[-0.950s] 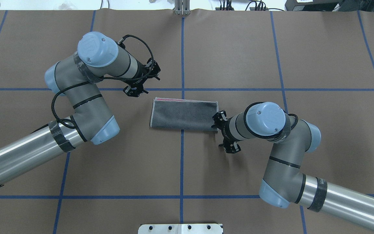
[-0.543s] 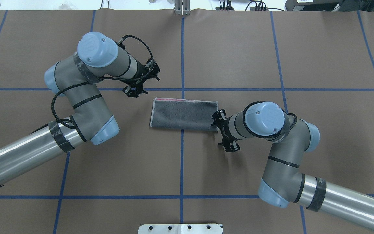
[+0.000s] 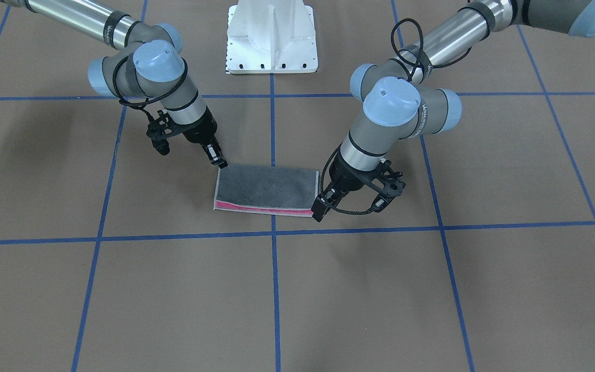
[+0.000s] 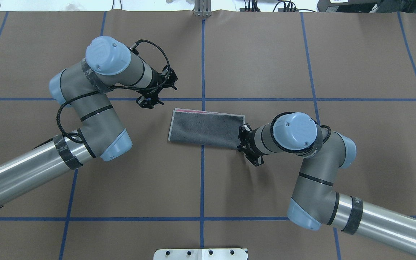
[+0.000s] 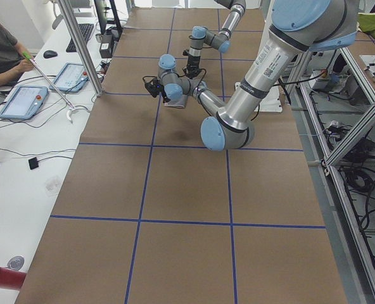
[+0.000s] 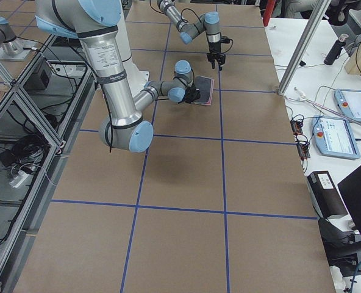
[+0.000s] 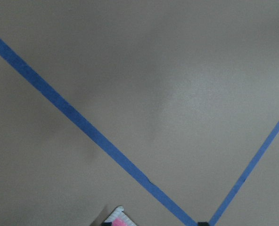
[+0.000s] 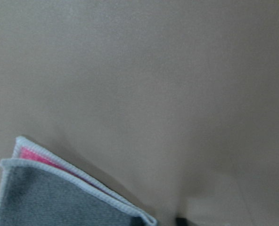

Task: Fold towel twice with both arms
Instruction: 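Lower the right gripper onto the folded towel's end nearest it and grasp, then lift the grasped towel end with the right gripper and swing it toward the robot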

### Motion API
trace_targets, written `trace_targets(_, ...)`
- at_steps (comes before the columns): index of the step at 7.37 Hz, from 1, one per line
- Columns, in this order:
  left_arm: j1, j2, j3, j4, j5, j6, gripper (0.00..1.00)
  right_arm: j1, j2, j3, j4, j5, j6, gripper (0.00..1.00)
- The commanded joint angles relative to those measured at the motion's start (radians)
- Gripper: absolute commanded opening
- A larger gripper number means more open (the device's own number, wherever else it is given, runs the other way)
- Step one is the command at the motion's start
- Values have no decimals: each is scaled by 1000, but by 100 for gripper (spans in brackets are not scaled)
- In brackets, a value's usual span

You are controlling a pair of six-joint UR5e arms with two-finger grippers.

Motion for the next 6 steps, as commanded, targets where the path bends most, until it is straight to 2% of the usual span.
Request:
trace_targets(1, 0, 1, 0, -1, -1, 1, 68, 4, 0, 7, 1, 1, -3, 0)
trace_targets(4, -1, 1, 0, -1, -1, 4, 68, 18, -16, 83, -9, 10, -1, 0)
trace_targets(6, -1, 1, -14, 0, -2, 4, 68, 12, -95, 200, -11, 13, 50, 0)
